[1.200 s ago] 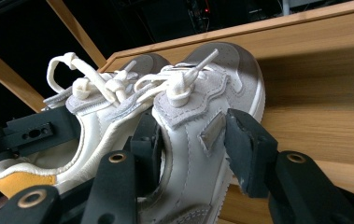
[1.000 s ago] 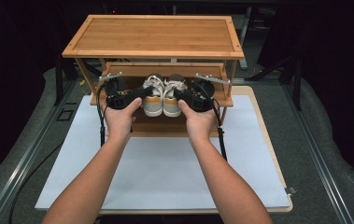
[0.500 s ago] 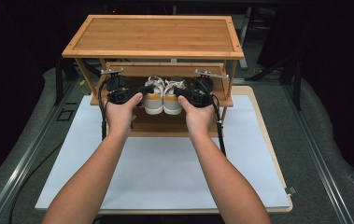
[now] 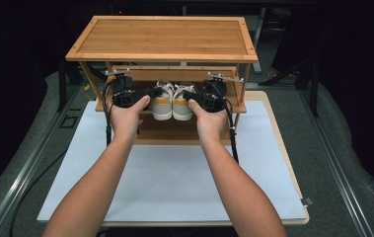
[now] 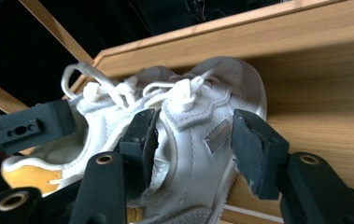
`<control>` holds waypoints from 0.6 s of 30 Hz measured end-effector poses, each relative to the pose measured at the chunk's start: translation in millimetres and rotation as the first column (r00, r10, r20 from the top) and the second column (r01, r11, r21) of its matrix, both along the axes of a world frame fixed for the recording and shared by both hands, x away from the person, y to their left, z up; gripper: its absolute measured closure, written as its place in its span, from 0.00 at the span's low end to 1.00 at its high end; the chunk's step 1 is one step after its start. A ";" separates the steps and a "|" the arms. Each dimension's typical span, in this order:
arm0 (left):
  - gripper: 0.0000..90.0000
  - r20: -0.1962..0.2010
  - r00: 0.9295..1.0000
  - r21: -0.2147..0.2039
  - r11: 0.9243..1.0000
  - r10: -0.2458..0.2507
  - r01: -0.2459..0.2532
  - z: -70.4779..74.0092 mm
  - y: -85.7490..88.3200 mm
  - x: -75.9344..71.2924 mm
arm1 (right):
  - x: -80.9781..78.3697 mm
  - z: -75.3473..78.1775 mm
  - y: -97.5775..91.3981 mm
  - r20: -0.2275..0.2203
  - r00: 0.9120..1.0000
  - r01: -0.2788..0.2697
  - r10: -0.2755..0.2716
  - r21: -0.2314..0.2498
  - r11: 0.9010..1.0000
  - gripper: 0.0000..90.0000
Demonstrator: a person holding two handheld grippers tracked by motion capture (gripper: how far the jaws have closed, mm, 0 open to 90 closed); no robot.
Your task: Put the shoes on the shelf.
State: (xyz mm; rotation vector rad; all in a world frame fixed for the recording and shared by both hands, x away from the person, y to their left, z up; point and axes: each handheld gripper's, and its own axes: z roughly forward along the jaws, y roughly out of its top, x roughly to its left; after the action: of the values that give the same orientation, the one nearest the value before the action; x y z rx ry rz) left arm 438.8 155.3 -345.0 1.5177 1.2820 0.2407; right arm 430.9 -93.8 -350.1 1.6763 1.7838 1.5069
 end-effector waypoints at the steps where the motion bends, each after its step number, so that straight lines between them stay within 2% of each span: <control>1: 0.54 0.000 1.000 0.000 1.000 0.002 -0.002 0.2 1.0 -0.2 | -0.5 1.0 -0.5 0.002 1.000 0.001 -0.001 -0.002 1.000 0.56; 3: 0.54 -0.001 1.000 -0.008 1.000 0.000 0.000 0.9 2.0 -1.3 | -1.4 2.4 -1.2 0.012 1.000 -0.005 0.005 0.006 1.000 0.56; 7: 0.56 0.027 1.000 -0.027 1.000 0.011 -0.010 3.5 6.3 -6.8 | -5.7 5.9 -4.7 0.031 0.999 -0.011 0.010 0.010 1.000 0.56; 8: 0.58 0.037 0.999 -0.010 1.000 0.010 -0.009 4.4 8.9 -8.9 | -6.9 6.7 -5.8 0.035 0.999 -0.009 0.009 0.006 1.000 0.57; 10: 0.62 0.056 0.998 -0.007 1.000 0.003 -0.003 6.3 14.0 -12.3 | -10.3 8.8 -9.5 0.052 0.999 -0.010 0.010 -0.001 1.000 0.60; 13: 0.69 0.070 0.998 -0.025 1.000 -0.003 0.005 8.1 20.9 -16.9 | -15.2 10.7 -16.3 0.071 0.997 -0.002 0.003 -0.010 1.000 0.68; 14: 0.72 0.082 0.997 -0.009 1.000 -0.004 0.004 8.7 24.4 -19.3 | -17.2 11.1 -19.1 0.075 0.997 0.000 0.001 -0.007 1.000 0.72; 16: 0.77 0.098 0.995 -0.006 1.000 0.007 -0.007 8.5 29.7 -22.9 | -20.8 10.8 -23.9 0.090 0.996 0.006 -0.005 -0.008 1.000 0.77; 18: 0.85 0.091 0.996 -0.014 1.000 -0.005 0.006 6.3 33.7 -24.5 | -24.2 8.5 -27.7 0.101 0.995 0.015 -0.012 -0.026 1.000 0.83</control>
State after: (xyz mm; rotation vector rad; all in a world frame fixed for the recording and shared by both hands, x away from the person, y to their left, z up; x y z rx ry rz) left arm 414.3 189.0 -338.7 1.4817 1.2051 0.2928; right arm 406.6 -121.6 -341.6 1.5674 1.7296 1.5267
